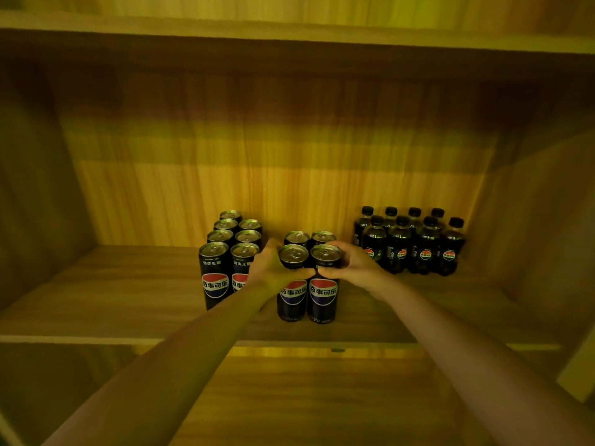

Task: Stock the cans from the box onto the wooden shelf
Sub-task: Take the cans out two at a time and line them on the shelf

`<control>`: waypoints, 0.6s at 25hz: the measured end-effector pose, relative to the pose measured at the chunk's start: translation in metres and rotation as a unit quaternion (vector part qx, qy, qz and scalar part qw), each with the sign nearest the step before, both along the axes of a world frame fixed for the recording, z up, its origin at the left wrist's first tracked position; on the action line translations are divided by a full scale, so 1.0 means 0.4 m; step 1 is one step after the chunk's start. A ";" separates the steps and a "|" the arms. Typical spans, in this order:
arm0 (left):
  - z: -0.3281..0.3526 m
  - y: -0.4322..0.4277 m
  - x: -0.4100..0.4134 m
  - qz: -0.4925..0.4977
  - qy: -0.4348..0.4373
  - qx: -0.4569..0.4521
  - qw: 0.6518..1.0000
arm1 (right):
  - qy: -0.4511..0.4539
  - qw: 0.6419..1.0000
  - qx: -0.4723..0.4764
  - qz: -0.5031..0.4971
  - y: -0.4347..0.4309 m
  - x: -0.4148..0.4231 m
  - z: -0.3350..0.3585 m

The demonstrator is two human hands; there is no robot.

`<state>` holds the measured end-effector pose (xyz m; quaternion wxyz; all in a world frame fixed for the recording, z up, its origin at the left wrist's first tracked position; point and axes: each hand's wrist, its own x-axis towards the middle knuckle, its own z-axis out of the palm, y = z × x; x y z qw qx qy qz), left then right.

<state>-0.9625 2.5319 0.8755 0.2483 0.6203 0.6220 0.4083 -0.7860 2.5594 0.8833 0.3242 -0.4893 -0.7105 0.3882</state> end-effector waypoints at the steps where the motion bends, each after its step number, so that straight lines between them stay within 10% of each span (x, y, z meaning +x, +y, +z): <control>1: -0.006 0.007 0.003 0.004 0.000 -0.002 1.000 | 0.000 1.000 -0.002 0.003 0.009 0.002 -0.007; 15: -0.065 0.067 0.020 0.043 0.007 0.003 0.999 | -0.057 0.998 0.011 0.019 0.091 0.019 -0.076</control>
